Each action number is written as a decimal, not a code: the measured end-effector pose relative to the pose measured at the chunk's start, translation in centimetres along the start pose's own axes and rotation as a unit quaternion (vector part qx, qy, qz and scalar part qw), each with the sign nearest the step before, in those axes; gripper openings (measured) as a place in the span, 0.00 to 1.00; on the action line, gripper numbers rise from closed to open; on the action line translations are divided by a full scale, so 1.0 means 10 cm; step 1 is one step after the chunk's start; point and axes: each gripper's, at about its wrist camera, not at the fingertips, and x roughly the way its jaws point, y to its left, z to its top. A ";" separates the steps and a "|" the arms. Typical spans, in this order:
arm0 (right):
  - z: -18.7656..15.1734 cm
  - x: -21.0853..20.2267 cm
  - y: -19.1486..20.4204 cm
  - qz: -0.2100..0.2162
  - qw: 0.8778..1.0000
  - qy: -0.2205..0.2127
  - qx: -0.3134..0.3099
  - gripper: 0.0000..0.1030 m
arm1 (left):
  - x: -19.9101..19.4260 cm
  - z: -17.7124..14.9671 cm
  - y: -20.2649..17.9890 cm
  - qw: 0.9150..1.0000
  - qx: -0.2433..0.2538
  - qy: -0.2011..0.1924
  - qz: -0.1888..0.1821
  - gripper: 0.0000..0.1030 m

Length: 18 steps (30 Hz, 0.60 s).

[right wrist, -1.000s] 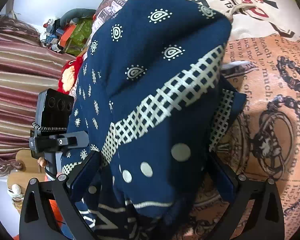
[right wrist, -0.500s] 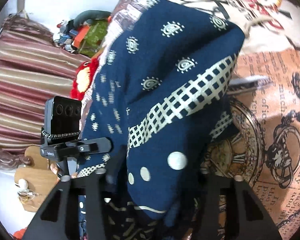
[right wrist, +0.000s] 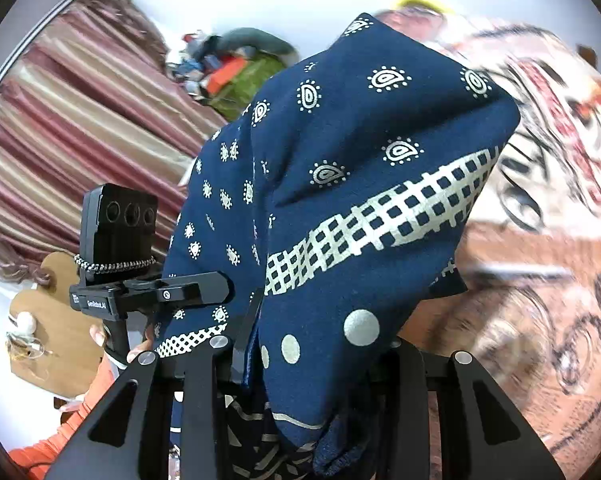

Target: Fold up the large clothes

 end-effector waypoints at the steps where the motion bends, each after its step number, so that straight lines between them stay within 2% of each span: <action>1: 0.03 0.03 0.09 0.005 1.000 -0.002 -0.005 0.33 | -0.11 0.00 0.03 1.000 0.002 -0.005 0.006 0.73; 5: 0.13 0.30 0.41 0.028 0.999 0.000 -0.021 0.33 | -0.41 -0.07 0.21 0.999 -0.007 -0.020 0.031 0.73; 9: 0.15 0.72 0.50 0.048 0.998 0.025 -0.017 0.33 | -0.55 -0.20 0.59 0.998 -0.032 -0.017 0.053 0.73; 14: 0.04 1.29 0.37 0.060 0.995 0.075 0.006 0.33 | -0.56 -0.37 1.18 0.995 -0.060 0.005 0.077 0.73; 18: -0.07 1.78 0.15 0.053 0.991 0.120 0.026 0.33 | -0.44 -0.56 1.67 0.993 -0.094 0.029 0.069 0.73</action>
